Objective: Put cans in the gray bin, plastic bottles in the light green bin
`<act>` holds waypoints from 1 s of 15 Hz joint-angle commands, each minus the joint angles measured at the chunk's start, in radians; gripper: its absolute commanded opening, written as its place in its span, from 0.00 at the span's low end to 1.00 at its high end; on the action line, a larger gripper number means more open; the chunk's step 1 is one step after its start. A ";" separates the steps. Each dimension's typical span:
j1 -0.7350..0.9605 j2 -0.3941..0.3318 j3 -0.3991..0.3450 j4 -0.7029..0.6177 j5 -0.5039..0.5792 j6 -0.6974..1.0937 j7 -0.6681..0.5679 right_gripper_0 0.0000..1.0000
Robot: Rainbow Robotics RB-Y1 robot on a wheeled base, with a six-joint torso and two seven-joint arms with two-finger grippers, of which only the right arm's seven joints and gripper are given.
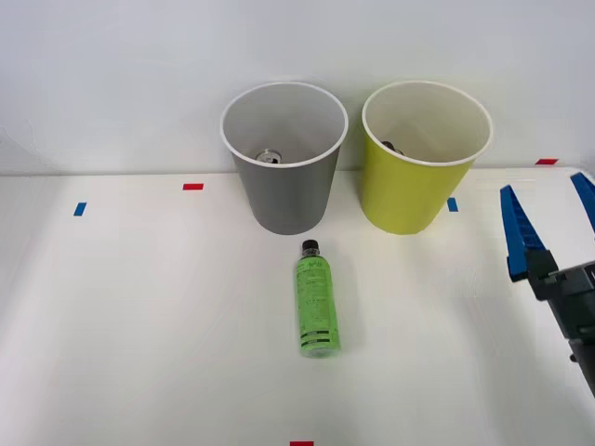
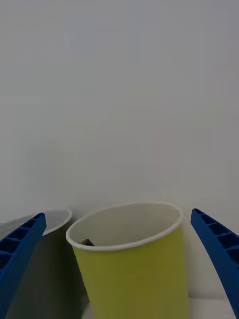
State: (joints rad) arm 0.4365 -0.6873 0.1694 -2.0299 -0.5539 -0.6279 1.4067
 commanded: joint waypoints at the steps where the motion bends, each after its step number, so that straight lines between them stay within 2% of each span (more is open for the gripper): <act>1: 0.080 0.052 -0.001 0.008 0.002 -0.004 0.017 1.00; 4: 0.134 0.101 0.001 0.060 0.028 -0.004 0.021 1.00; 10: 0.128 0.206 0.012 0.224 0.094 -0.036 0.028 1.00; 15: 0.145 0.278 0.012 0.278 0.143 -0.036 0.035 1.00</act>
State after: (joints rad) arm 0.5807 -0.4219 0.1809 -1.7688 -0.4212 -0.6642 1.4397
